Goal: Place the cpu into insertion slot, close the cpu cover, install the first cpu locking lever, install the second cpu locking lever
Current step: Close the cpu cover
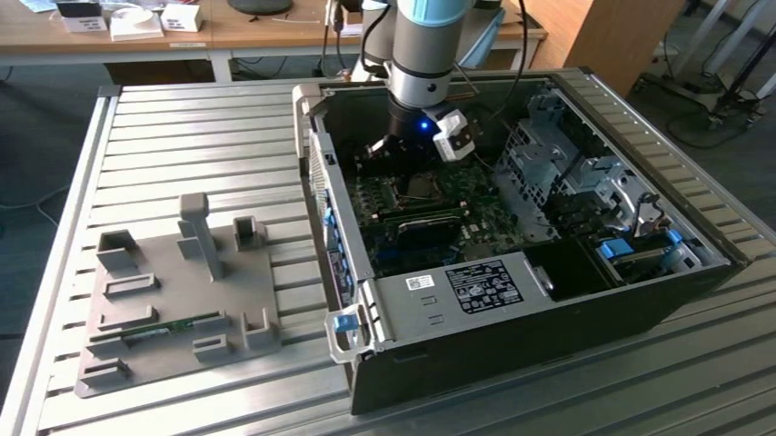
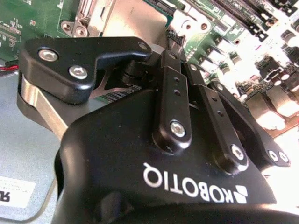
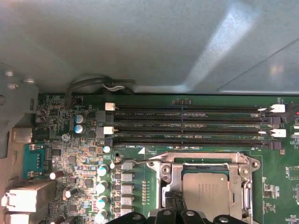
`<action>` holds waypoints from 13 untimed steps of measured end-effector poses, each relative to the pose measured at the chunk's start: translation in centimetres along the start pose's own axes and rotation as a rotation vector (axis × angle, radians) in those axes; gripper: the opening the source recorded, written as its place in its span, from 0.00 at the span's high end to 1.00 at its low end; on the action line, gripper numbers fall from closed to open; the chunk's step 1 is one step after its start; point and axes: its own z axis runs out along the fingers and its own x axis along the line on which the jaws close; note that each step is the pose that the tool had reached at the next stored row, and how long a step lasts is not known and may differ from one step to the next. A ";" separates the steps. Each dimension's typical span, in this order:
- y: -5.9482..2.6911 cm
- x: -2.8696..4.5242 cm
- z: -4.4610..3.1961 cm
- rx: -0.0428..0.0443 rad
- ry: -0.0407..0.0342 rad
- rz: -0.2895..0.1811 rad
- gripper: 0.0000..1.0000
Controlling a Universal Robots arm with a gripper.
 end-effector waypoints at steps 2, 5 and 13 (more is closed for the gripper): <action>0.00 0.00 0.01 -0.0001 0.0000 0.000 0.89; 0.01 0.12 0.03 -0.0004 -0.0004 0.000 0.89; -0.01 0.25 0.36 0.0000 -0.0002 0.000 0.89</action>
